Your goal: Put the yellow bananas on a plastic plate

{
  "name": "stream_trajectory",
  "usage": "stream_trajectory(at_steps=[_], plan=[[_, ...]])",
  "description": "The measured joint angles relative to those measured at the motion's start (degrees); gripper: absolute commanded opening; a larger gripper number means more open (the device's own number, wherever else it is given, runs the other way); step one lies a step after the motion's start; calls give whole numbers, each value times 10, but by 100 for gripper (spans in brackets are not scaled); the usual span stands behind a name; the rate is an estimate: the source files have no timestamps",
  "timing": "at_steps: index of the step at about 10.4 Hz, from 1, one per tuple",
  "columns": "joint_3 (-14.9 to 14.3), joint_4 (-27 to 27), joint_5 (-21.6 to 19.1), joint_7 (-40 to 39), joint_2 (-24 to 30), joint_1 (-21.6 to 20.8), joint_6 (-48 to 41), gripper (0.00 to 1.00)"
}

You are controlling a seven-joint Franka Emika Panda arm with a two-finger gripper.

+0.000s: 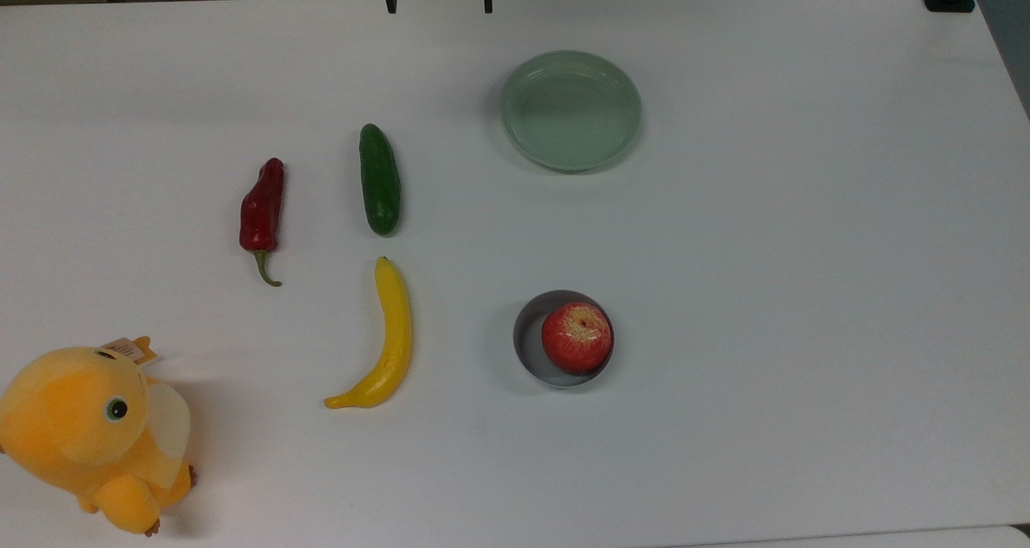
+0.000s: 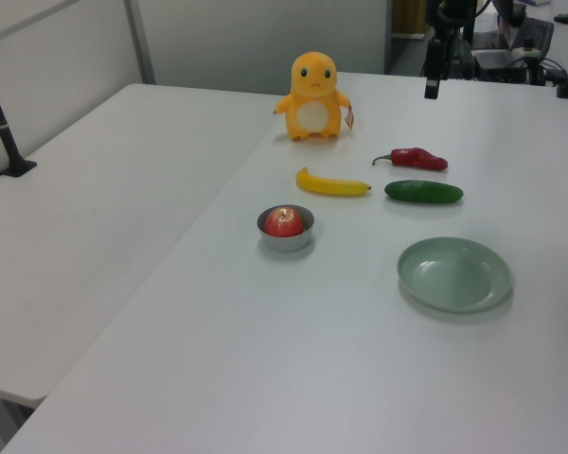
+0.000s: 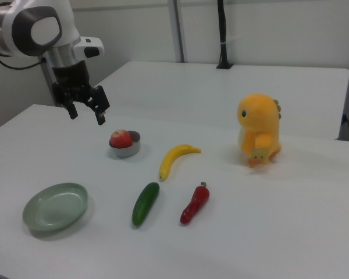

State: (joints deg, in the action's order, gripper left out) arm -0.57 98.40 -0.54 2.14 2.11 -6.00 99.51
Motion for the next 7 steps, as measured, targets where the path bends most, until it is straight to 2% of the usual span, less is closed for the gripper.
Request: stream_trajectory(at_steps=[7], plan=[[-1,0,-4,0,0,0,0,100]])
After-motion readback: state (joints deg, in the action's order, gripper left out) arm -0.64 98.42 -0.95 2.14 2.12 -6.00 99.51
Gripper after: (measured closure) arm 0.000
